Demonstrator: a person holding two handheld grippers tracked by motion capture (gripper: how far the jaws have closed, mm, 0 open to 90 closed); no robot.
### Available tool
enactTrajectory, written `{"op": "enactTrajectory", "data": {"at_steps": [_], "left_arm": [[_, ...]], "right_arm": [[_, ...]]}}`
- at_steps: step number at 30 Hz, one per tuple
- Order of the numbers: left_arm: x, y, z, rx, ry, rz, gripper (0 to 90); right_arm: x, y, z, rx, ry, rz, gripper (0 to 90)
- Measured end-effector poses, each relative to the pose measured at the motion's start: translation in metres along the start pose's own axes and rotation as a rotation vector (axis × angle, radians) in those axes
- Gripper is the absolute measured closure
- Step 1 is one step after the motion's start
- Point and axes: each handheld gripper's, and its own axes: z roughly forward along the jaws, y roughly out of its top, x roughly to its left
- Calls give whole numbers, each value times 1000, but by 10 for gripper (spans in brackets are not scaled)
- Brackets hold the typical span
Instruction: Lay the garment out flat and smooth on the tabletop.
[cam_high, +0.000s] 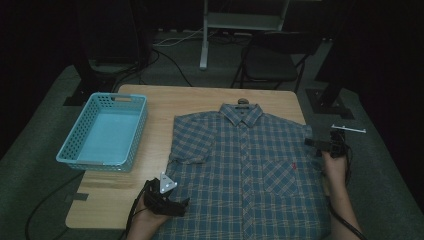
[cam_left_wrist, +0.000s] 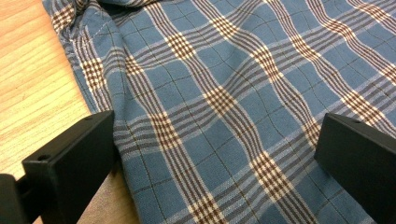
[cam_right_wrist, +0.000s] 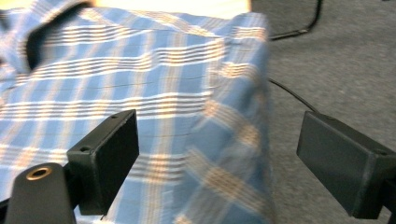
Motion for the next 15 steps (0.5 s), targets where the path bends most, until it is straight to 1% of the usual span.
{"op": "enactTrajectory", "data": {"at_steps": [1, 3, 4, 5, 8, 10, 12, 15], "left_arm": [[0, 0, 0, 0, 0, 0, 3], [0, 0, 0, -1, 0, 0, 3], [0, 0, 0, -1, 0, 0, 3], [0, 0, 0, -1, 0, 0, 3], [0, 0, 0, -1, 0, -1, 3], [0, 0, 0, -1, 0, -1, 3], [0, 0, 0, -1, 0, -1, 3], [0, 0, 0, -1, 0, -1, 3]], "right_arm": [[4, -2, -2, -10, 17, -9, 122], [13, -7, -6, -23, 32, -30, 122], [17, -10, -7, -35, 49, -45, 123], [21, -13, -9, -40, 63, -65, 123], [36, -22, -14, -61, 66, -137, 123], [45, -28, -16, -67, 82, -177, 123], [53, -34, -17, -56, 112, -223, 133], [66, -45, -16, -32, 124, -311, 137]]}}
